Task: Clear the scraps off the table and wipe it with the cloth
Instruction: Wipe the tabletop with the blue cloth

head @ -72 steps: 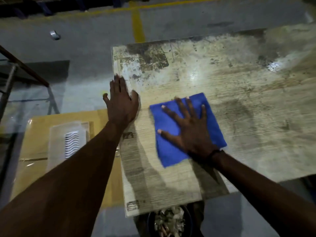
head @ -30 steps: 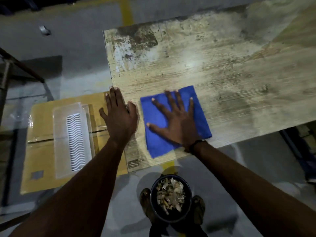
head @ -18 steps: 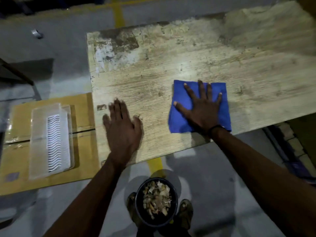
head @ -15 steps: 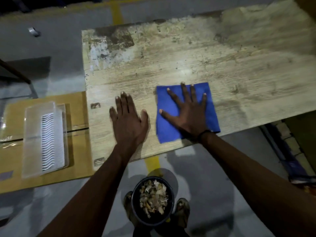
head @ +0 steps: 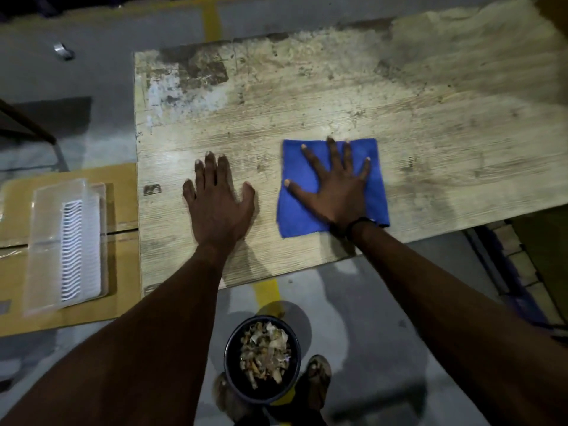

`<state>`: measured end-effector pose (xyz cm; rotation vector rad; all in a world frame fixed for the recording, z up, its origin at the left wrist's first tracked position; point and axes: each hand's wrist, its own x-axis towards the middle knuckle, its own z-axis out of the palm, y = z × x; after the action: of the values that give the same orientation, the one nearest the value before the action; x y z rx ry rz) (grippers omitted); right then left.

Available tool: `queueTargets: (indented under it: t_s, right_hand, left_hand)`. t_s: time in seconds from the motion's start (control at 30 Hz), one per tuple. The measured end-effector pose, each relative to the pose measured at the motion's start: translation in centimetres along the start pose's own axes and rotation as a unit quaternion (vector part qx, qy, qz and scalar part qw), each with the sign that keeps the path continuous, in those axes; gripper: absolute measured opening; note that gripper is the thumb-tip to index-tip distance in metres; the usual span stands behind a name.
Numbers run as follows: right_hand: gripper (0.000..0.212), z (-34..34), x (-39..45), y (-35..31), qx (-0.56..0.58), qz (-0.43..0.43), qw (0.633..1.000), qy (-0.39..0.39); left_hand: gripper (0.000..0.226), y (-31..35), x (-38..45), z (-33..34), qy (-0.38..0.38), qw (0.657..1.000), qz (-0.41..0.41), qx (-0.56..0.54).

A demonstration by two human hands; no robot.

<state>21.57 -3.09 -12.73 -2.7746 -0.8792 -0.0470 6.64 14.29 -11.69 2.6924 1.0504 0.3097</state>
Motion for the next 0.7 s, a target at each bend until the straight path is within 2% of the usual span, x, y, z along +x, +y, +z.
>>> queueTargets:
  t_s: [0.07,0.17,0.23,0.3,0.4,0.47,0.6,0.7]
  right_hand:
    - [0.088,0.5,-1.7,-1.6,0.001,-0.064,0.998,-0.013]
    - [0.086,0.4,-3.1,-0.4,0.018,-0.126,0.992,0.002]
    - [0.084,0.1,-1.5,1.9,0.012,-0.096,0.995,0.024]
    - [0.085,-0.4,1.3,4.2,-0.003,-0.024,0.999,0.037]
    - [0.088,-1.5,4.9,5.0,0.029,0.076,0.996,-0.045]
    - [0.089,-1.2,5.4,3.3,0.041,0.09,0.993,-0.057]
    - [0.09,0.4,1.9,-1.6,0.017,-0.026,0.999,-0.029]
    - [0.086,1.1,-0.9,-1.1,0.017,-0.091,0.996,0.008]
  left_hand:
    - [0.075,-0.1,-0.1,0.0,0.0,1.0,0.003,0.0]
    - [0.075,-0.1,-0.2,-0.1,0.002,1.0,0.005,-0.003]
    - [0.075,0.1,-0.2,0.0,0.007,1.0,0.006,0.001]
    - [0.074,0.1,-0.3,0.1,0.008,1.0,0.007,0.004]
    - [0.073,0.1,-0.3,0.3,0.009,1.0,0.01,0.012]
    - [0.073,-0.1,-0.2,0.5,0.008,1.0,0.008,0.01]
    - [0.075,-0.4,-0.1,0.5,0.006,1.0,0.015,0.005]
    - [0.074,-0.4,-0.1,0.4,-0.011,1.0,0.015,0.007]
